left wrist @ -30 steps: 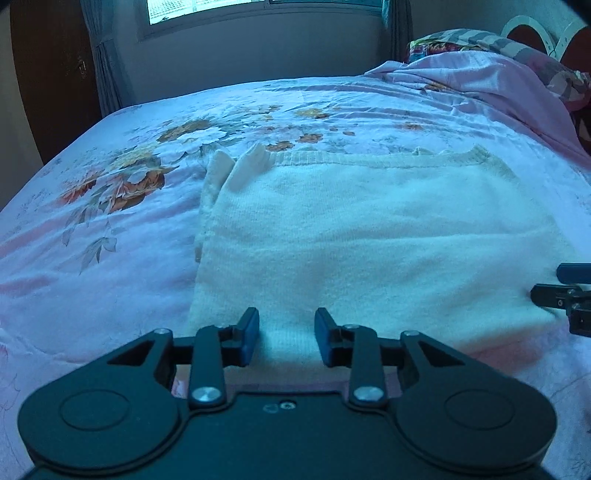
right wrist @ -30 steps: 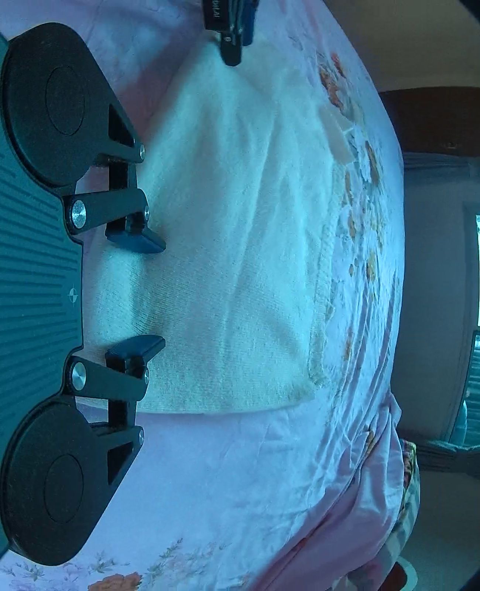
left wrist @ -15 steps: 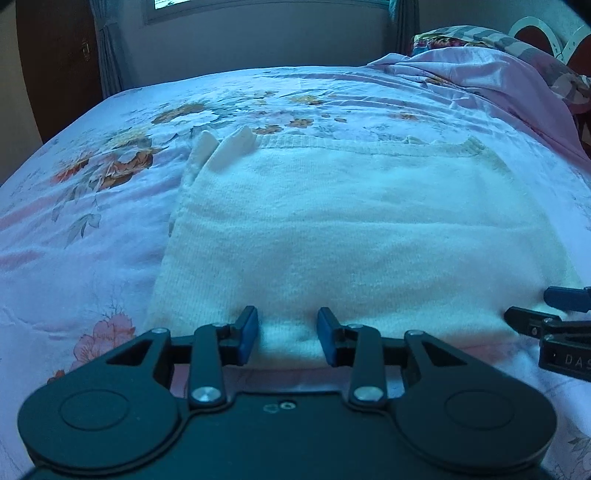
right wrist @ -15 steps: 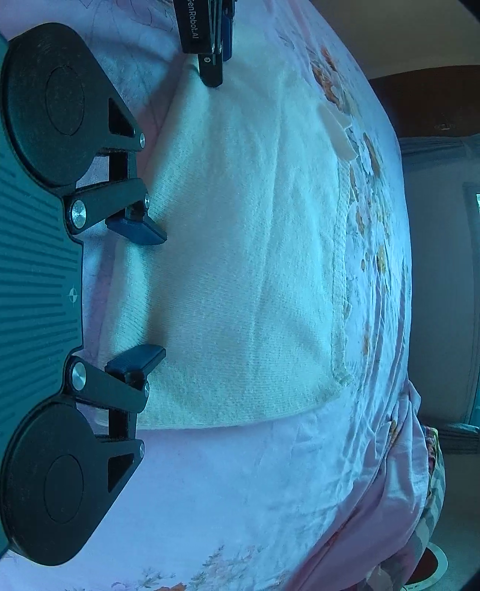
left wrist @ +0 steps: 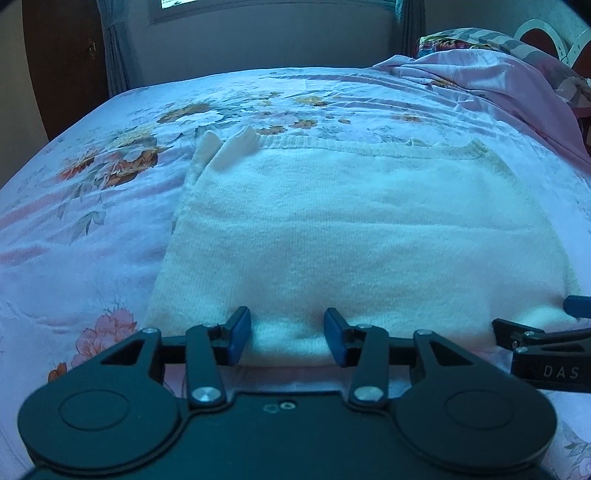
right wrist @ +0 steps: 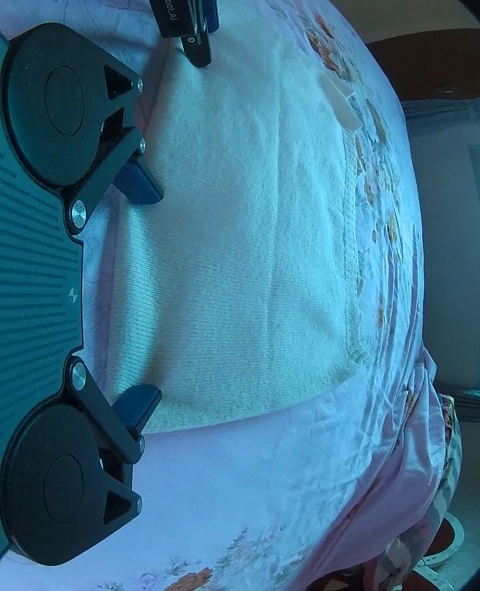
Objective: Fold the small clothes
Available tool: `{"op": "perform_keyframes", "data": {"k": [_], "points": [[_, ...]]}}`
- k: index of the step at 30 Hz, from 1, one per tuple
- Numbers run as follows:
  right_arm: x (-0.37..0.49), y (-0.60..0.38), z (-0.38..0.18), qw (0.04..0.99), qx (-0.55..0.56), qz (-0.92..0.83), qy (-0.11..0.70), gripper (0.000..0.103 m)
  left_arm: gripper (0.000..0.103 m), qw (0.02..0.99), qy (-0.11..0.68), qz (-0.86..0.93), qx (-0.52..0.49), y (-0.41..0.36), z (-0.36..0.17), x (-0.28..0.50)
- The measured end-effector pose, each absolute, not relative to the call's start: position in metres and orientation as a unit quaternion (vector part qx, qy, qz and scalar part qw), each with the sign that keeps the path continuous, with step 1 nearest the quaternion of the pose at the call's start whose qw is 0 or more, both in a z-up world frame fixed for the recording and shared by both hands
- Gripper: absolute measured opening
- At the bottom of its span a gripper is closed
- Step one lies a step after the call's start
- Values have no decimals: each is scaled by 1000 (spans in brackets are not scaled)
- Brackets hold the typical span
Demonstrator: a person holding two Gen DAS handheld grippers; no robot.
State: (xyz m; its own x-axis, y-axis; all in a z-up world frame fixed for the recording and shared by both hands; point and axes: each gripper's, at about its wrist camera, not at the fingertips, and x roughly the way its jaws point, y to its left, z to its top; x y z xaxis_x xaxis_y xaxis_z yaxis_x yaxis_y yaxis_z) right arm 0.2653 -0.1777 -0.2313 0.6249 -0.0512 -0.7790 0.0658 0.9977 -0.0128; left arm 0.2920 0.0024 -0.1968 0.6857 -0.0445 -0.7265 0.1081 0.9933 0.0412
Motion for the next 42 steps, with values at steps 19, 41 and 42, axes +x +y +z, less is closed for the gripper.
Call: {"op": "perform_keyframes", "data": {"k": [19,41,42], "points": [[250,-171,-218,898,11,-13,440,103,101,890,453,-56,15,12,-204,283],[265,-161,-174,923,58,6,381,103,87,903,429,3,-40,69,-173,326],[268,-160,-175,922,62,9,382,103,83,901,432,3,-45,71,-176,329]]}}
